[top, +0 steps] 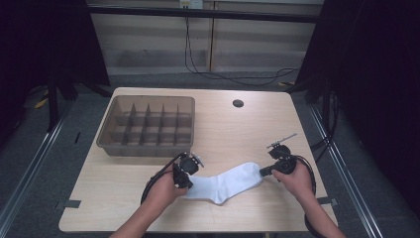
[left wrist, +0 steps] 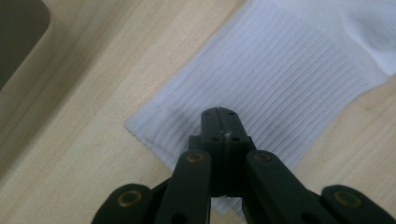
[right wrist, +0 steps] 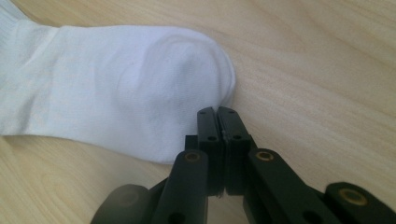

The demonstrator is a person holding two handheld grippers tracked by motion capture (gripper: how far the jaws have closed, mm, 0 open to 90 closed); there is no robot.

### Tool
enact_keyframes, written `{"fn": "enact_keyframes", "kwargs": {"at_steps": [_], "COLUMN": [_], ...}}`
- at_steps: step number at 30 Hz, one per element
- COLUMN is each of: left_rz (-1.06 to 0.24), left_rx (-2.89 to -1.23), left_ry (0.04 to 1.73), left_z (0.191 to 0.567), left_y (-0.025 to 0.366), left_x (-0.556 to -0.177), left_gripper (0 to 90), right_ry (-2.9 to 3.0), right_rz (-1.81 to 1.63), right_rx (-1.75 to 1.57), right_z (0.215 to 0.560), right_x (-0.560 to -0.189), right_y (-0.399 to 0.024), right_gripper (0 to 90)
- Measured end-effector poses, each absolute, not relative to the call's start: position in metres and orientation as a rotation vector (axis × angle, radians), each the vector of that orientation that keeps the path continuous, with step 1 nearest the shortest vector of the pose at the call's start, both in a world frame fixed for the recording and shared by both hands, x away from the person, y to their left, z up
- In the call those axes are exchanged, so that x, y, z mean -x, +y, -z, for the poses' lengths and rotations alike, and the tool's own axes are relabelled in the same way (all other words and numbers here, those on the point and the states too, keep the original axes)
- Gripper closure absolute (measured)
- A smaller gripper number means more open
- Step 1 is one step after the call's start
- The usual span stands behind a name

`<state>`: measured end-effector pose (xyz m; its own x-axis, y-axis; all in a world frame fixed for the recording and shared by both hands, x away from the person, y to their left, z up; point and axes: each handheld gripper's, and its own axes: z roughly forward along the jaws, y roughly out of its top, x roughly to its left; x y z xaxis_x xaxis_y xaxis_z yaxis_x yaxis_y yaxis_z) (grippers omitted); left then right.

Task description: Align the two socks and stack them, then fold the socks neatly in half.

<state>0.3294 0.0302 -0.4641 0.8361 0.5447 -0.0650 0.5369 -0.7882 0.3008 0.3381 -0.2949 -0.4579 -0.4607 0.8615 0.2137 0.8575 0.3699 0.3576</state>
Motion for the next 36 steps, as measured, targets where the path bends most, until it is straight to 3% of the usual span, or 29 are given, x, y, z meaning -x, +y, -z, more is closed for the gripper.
{"fn": "enact_keyframes", "kwargs": {"at_steps": [36], "left_rz": [-0.046], "left_rx": [-2.656], "left_ry": [0.863], "left_z": [0.465], "left_y": [0.011], "left_x": [-0.337], "left_gripper": [90.0], "right_ry": [2.555], "right_rz": [-0.718], "right_rx": [-1.584], "right_z": [0.421], "right_x": [-0.344], "right_y": [-0.299], "right_gripper": [89.4]}}
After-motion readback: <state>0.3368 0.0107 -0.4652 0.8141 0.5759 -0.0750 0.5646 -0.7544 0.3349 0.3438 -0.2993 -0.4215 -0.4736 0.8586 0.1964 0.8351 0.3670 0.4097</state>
